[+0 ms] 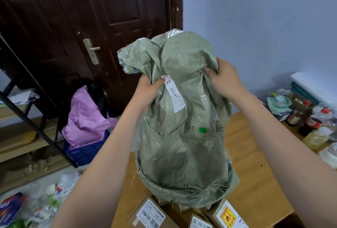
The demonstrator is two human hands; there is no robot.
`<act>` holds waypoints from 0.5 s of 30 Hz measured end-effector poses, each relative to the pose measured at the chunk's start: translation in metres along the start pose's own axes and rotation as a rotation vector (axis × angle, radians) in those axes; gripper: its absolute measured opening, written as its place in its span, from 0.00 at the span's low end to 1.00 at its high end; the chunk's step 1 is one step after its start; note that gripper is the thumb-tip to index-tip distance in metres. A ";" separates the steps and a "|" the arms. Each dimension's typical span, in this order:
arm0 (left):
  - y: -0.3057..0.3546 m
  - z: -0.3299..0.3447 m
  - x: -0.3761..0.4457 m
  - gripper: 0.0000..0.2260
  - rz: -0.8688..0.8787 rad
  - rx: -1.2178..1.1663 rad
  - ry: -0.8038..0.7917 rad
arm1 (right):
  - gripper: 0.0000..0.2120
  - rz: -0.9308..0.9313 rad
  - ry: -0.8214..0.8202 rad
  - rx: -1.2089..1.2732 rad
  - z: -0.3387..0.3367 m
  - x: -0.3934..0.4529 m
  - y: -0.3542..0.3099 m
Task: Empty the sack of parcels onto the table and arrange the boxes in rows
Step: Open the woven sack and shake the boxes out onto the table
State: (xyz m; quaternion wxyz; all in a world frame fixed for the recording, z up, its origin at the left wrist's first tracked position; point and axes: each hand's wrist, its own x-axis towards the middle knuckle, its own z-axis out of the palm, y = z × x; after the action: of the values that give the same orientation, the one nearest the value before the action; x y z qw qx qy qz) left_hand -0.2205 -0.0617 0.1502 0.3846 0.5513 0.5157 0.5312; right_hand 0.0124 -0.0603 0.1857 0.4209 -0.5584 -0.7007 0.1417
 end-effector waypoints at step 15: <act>0.035 -0.001 0.004 0.12 0.082 -0.027 0.065 | 0.09 -0.063 0.041 -0.014 -0.025 0.005 -0.030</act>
State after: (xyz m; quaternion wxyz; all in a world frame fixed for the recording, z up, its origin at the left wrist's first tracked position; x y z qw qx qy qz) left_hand -0.2163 -0.0642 0.1847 0.3530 0.5490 0.4978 0.5712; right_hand 0.0110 -0.0721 0.2227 0.4355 -0.5415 -0.7103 0.1121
